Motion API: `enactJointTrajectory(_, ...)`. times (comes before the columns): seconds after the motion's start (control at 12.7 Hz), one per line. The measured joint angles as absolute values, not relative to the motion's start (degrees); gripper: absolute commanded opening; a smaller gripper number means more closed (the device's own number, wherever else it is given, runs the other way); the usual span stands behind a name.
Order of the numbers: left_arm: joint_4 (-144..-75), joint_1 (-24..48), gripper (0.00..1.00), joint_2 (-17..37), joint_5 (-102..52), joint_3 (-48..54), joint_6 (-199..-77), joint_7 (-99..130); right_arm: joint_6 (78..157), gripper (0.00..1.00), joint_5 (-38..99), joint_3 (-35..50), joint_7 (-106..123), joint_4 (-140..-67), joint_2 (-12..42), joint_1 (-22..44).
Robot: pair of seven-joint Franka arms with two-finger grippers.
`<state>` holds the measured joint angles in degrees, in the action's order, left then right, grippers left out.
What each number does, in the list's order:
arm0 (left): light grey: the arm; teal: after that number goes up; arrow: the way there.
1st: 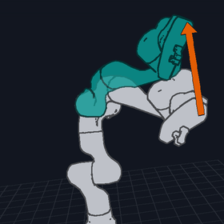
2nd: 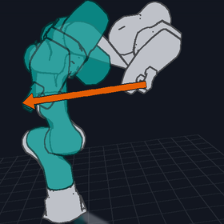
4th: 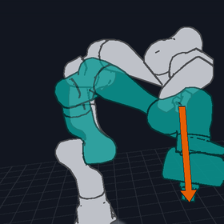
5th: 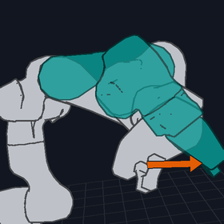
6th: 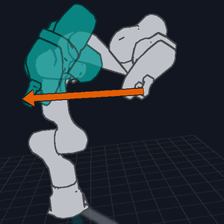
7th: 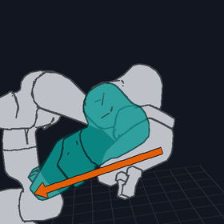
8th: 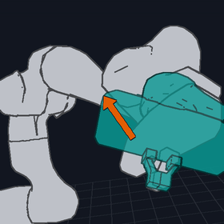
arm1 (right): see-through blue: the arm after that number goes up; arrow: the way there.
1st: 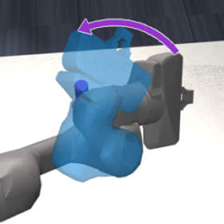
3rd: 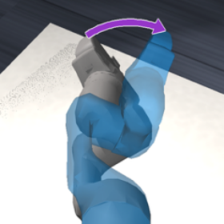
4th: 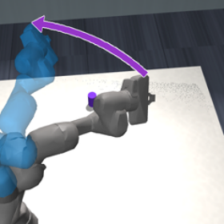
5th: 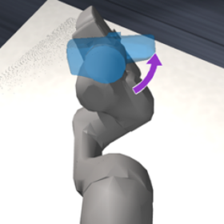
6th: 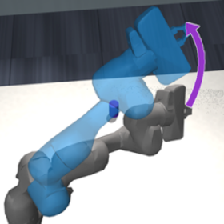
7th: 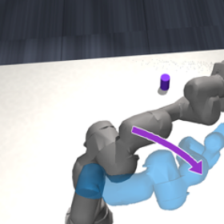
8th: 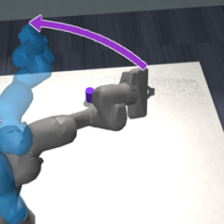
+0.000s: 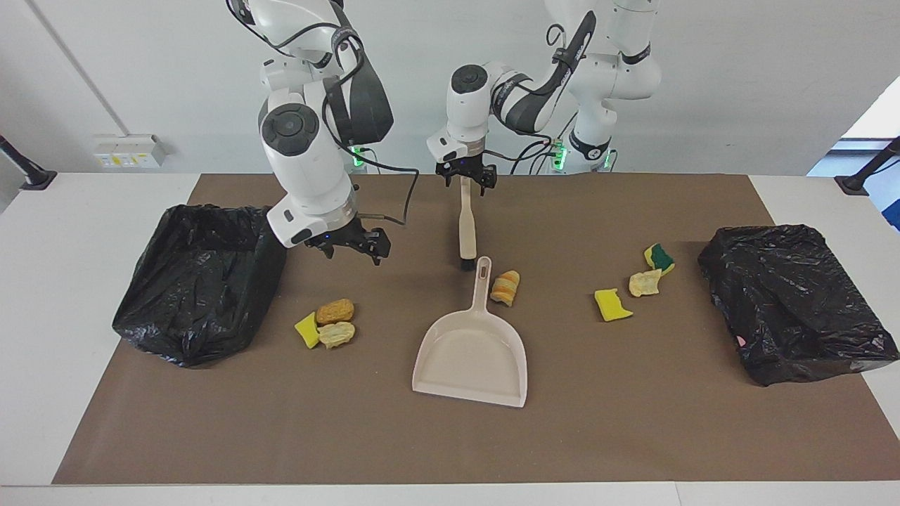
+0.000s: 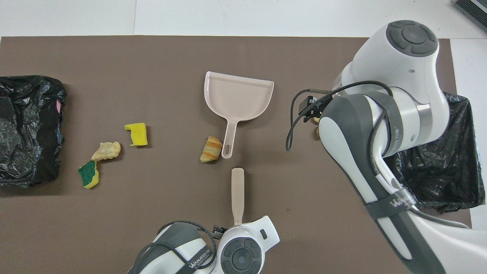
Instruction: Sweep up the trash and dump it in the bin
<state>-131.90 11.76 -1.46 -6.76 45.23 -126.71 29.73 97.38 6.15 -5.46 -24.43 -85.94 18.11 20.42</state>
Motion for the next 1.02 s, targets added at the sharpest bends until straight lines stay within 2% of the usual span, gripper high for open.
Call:
enactJointTrajectory(0.08,-131.96,11.76,0.76,-1.00,-6.76,45.23,-126.89,29.76,97.49,1.00,6.32,-5.18,-24.63,-85.64,18.69,20.93)
enactJointTrajectory(0.16,-131.96,11.76,0.41,-0.75,-6.76,45.22,-126.96,29.77,97.86,1.00,6.95,-5.01,-25.11,-85.30,19.12,21.33)
enactJointTrajectory(0.24,-131.96,11.76,0.21,-0.74,-6.75,45.20,-126.96,29.78,98.30,1.00,8.03,-4.97,-25.86,-84.94,19.55,21.57)
enactJointTrajectory(0.31,-131.96,11.76,0.14,-0.74,-6.64,45.14,-126.91,29.78,99.07,1.00,8.69,-4.88,-26.91,-84.20,20.11,21.83)
enactJointTrajectory(0.39,-131.96,11.75,0.11,-0.74,-6.48,45.06,-126.88,29.78,99.43,1.00,8.92,-4.76,-27.72,-83.16,20.70,22.28)
enactJointTrajectory(0.47,-131.96,11.73,0.03,-0.74,-6.29,44.96,-126.85,29.78,99.49,1.00,9.05,-4.59,-28.18,-82.27,21.15,22.71)
enactJointTrajectory(0.55,-131.96,11.71,0.00,-0.74,-6.23,44.89,-126.77,29.79,99.56,1.00,9.59,-4.46,-28.59,-81.70,21.41,23.06)
enactJointTrajectory(1.02,-129.90,7.89,0.00,-1.04,-5.91,44.01,-122.76,29.31,101.78,1.00,12.69,-3.47,-30.34,-80.96,23.17,24.46)
